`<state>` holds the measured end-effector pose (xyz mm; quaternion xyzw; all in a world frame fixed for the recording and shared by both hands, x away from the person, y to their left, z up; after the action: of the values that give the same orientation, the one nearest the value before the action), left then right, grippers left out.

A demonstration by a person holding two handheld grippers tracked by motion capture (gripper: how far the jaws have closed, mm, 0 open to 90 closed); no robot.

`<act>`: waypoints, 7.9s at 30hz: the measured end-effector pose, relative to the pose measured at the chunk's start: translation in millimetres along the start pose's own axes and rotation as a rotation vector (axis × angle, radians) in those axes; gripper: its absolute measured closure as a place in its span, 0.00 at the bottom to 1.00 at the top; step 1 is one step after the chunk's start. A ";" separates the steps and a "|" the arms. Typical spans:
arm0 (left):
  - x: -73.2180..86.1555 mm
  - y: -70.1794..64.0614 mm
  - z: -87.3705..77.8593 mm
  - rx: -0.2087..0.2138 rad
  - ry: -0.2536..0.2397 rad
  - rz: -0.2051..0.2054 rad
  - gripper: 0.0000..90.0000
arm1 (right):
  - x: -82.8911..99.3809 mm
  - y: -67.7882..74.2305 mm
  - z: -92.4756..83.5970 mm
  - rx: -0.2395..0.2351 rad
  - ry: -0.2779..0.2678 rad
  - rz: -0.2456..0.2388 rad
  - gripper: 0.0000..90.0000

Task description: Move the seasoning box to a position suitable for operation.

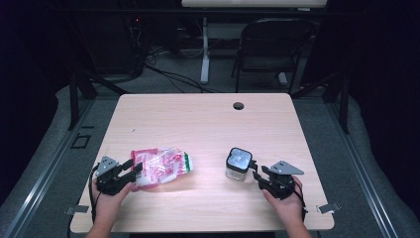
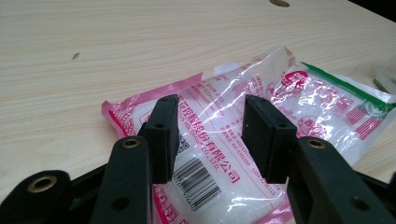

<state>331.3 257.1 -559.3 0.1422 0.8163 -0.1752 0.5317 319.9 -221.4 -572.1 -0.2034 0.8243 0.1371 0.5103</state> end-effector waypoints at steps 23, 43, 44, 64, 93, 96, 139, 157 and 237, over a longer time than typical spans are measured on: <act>2.8 -6.3 -5.7 0.013 0.007 0.009 0.65 | -1.1 4.9 21.8 0.036 0.027 -0.027 0.80; -1.6 -20.6 -6.7 0.054 -0.013 0.042 0.65 | -2.0 19.4 17.6 -0.041 0.067 -0.113 0.83; -1.6 -20.6 -6.7 0.054 -0.013 0.042 0.65 | -1.8 21.8 18.1 -0.054 0.059 -0.113 0.83; -0.8 -28.9 -2.2 0.077 0.015 0.076 0.65 | 0.1 64.8 17.4 -0.275 0.066 -0.228 0.83; -7.6 -31.3 -5.4 0.134 -0.004 0.013 0.71 | -14.8 53.1 -11.4 -0.244 0.037 -0.099 0.68; -11.8 -34.8 -6.2 0.151 -0.008 0.015 0.71 | -24.2 50.5 -21.2 -0.239 -0.014 -0.036 0.65; -18.7 -158.8 49.4 0.432 0.159 0.155 1.00 | -52.2 66.1 -10.4 -0.147 0.031 0.179 0.85; -1.9 -173.1 50.8 0.523 0.244 0.182 1.00 | -45.8 64.1 -5.1 -0.180 0.055 0.184 0.88; -33.5 -182.0 45.4 0.531 0.166 0.170 1.00 | -47.3 100.4 -21.5 -0.258 0.023 -0.003 0.48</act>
<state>305.5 72.2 -521.0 0.3579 0.7680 -0.3253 0.4199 274.1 -133.1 -518.3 -0.2700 0.8055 0.2388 0.4704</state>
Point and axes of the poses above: each handheld gripper's, and its own axes: z roughly forward along the jaws, x roughly out of its underside, y roughly to its left, the point moved 3 cm from there along z, roughly forward along the jaws, and after that the axes turned 7 degrees about -y, right-handed, at the moved point
